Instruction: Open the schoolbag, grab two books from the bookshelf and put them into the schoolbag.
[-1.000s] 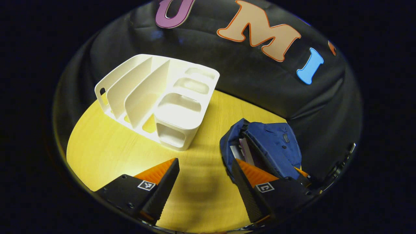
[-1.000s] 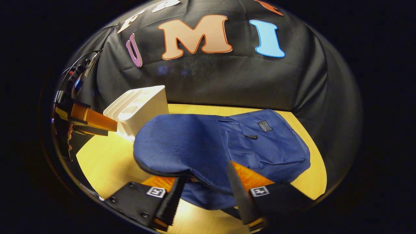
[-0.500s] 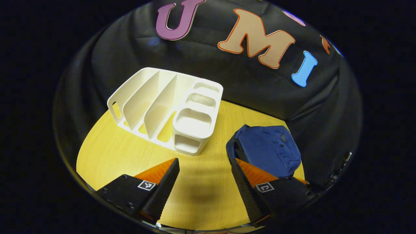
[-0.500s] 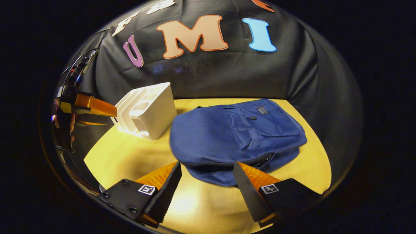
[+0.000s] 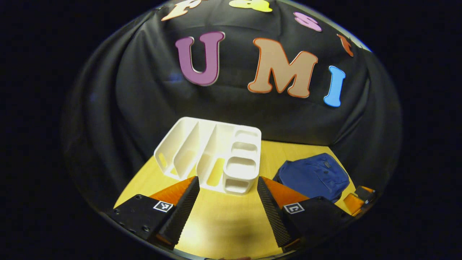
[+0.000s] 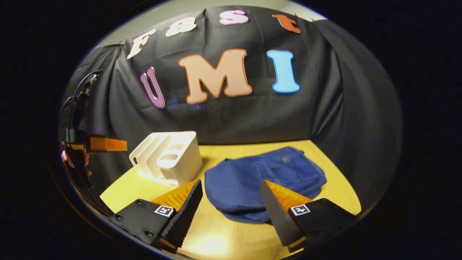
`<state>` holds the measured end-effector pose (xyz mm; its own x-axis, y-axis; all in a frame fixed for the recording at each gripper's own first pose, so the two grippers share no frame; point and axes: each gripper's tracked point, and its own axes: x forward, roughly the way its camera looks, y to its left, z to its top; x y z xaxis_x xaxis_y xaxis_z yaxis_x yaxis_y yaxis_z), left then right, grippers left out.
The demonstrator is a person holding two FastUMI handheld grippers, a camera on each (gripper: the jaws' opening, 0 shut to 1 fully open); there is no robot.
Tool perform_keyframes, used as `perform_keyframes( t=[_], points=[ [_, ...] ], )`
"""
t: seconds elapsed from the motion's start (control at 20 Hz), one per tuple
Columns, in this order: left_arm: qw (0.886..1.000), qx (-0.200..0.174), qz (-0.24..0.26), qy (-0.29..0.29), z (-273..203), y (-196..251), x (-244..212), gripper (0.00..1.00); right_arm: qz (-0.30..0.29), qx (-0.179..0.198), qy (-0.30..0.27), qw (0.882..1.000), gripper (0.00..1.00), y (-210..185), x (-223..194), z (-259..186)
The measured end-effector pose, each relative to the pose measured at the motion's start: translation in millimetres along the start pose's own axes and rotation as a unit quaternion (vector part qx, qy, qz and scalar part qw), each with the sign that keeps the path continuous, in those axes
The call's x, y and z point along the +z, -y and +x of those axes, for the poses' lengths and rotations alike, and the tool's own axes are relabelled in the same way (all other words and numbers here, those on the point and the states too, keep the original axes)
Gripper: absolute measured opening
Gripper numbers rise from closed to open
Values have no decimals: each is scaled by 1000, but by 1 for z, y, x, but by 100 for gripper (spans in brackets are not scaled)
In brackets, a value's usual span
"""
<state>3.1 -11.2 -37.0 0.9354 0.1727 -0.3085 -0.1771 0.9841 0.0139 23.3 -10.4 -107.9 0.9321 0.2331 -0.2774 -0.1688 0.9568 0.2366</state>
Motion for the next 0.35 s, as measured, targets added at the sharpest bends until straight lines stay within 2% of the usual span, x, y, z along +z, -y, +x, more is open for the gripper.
perform_keyframes(
  t=[0.15, 0.2, 0.3, 0.35],
  points=[
    [995, 1, 3, 96, -15, -1, 53, 94, -2, 2, 55, 998, 100, -9, 45, -2],
    [993, 6, 3, 120, -22, -7, 64, 94, -5, 2, 70, 998, 97, -9, 54, -4],
    [986, 2, 5, 164, -31, -7, 82, 94, -8, 6, 87, 996, 100, -17, 66, -7],
    [983, -3, 2, 181, -35, -7, 89, 89, -8, 8, 91, 996, 100, -22, 69, -8]
  ],
)
